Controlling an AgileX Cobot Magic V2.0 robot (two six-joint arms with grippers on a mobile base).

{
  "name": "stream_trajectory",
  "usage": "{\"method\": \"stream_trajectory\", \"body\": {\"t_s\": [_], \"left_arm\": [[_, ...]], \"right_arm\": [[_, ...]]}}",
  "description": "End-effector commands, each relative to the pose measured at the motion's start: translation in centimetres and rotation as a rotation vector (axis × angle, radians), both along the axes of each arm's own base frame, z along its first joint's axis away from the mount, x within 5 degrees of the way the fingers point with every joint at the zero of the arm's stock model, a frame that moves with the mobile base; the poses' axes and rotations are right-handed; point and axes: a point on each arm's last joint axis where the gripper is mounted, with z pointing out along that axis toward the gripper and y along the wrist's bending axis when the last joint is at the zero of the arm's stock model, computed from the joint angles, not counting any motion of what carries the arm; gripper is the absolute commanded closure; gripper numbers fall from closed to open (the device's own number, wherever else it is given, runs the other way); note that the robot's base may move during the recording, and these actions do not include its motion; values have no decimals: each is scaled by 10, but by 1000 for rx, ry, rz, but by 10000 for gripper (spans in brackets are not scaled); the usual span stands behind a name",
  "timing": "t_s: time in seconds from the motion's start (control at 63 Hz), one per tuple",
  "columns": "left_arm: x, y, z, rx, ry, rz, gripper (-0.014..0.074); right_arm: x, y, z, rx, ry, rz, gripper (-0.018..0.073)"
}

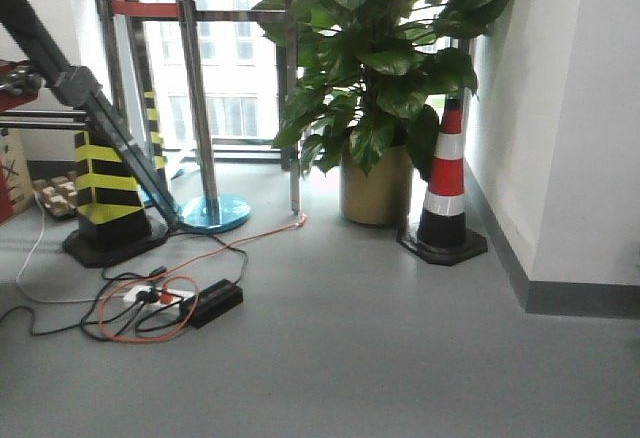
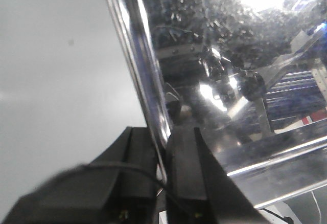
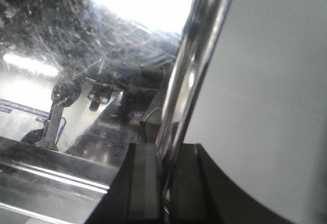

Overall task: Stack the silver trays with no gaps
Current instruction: 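Keep holding the tray while driving past the plant to another shelf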

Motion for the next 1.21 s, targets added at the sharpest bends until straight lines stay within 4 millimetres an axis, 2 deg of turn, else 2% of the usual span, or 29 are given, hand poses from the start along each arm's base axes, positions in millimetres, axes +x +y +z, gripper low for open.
{"method": "stream_trajectory", "body": {"t_s": [0.0,1.19], "left_arm": [[-9,-5,19,-107,-64,-72,644],[-10,-6,19,-119,-52,-77,644]], "right_arm": [[-6,-1,12,23,-40,39,498],[-6,-1,12,23,-40,39,498]]}}
